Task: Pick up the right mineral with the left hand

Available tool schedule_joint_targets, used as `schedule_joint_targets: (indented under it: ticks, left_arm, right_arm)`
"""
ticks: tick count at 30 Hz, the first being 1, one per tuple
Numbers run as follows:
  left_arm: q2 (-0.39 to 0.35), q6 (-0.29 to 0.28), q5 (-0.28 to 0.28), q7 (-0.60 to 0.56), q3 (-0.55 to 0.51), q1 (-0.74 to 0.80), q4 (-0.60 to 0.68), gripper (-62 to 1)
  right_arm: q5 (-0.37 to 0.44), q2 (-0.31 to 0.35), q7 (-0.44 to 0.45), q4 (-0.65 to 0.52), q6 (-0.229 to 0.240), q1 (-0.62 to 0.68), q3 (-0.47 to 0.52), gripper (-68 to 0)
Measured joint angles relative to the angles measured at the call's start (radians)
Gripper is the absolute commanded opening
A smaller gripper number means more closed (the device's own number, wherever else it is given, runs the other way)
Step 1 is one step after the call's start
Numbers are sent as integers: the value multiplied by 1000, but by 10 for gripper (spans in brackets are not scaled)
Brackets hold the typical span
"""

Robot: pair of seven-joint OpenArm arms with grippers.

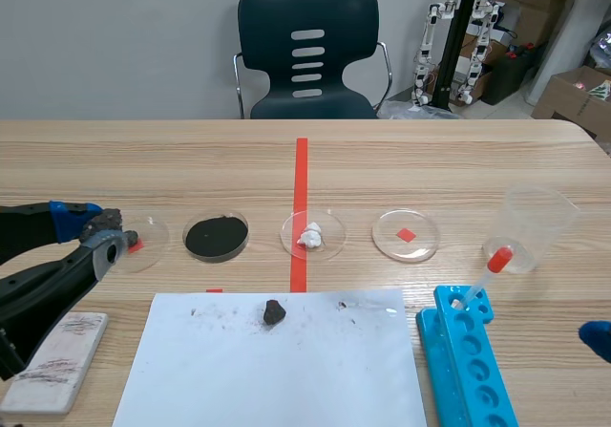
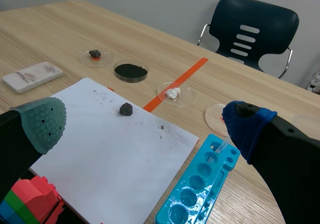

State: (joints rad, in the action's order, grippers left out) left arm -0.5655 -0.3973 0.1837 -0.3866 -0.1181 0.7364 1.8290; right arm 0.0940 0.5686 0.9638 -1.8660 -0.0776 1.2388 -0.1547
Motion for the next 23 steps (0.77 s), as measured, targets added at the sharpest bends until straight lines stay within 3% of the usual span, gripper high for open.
schedule_joint_targets:
  ticks: [23]
  left_arm:
    - [0,1,0,11,0,0,0,-526]
  right_arm:
    - [0,0,0,0,0,0,0,4]
